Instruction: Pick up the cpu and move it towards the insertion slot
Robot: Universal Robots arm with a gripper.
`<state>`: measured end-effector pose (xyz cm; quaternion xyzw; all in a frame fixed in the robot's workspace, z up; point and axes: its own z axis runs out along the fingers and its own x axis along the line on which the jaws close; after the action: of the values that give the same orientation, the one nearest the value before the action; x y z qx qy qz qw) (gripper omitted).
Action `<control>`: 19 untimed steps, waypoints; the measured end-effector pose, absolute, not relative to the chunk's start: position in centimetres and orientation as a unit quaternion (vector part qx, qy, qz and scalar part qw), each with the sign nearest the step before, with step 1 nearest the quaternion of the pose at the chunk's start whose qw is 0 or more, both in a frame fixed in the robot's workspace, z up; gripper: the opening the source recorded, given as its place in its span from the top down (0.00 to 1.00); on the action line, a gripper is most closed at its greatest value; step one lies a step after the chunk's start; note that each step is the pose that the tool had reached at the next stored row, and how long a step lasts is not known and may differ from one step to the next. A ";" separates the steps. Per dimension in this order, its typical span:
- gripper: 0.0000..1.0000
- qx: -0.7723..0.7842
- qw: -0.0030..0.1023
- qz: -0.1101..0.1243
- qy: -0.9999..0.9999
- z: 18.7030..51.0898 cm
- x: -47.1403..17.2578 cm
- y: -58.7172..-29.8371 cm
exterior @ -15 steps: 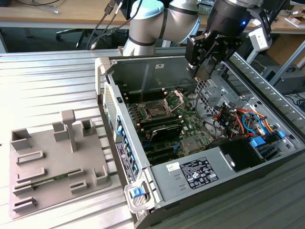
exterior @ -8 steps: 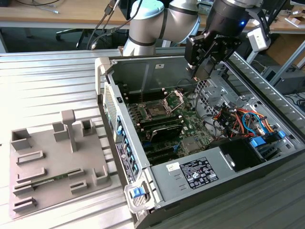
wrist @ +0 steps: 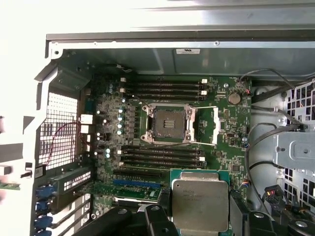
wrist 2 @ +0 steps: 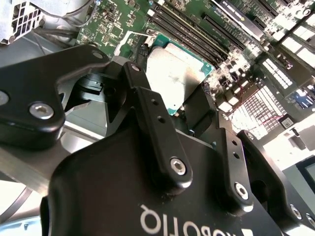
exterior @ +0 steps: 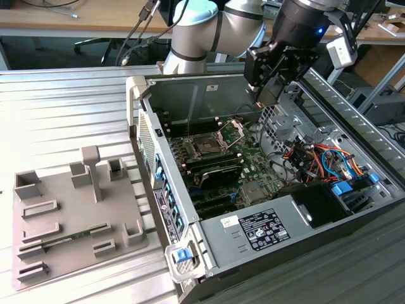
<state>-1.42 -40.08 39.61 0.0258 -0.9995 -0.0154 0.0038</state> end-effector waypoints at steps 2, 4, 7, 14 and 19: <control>0.45 0.026 0.004 -0.015 -1.000 39.6 -1.4 -40.0; 0.45 0.026 0.004 -0.015 -1.000 39.5 -1.4 -39.9; 0.45 0.026 0.004 -0.015 -1.000 39.5 -1.4 -39.7; 0.45 0.026 0.004 -0.015 -1.000 39.4 -1.4 -39.2; 0.45 0.026 0.004 -0.015 -1.000 39.3 -1.4 -38.9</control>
<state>-1.42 -38.92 39.29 0.0258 -0.9995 -0.0154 0.0038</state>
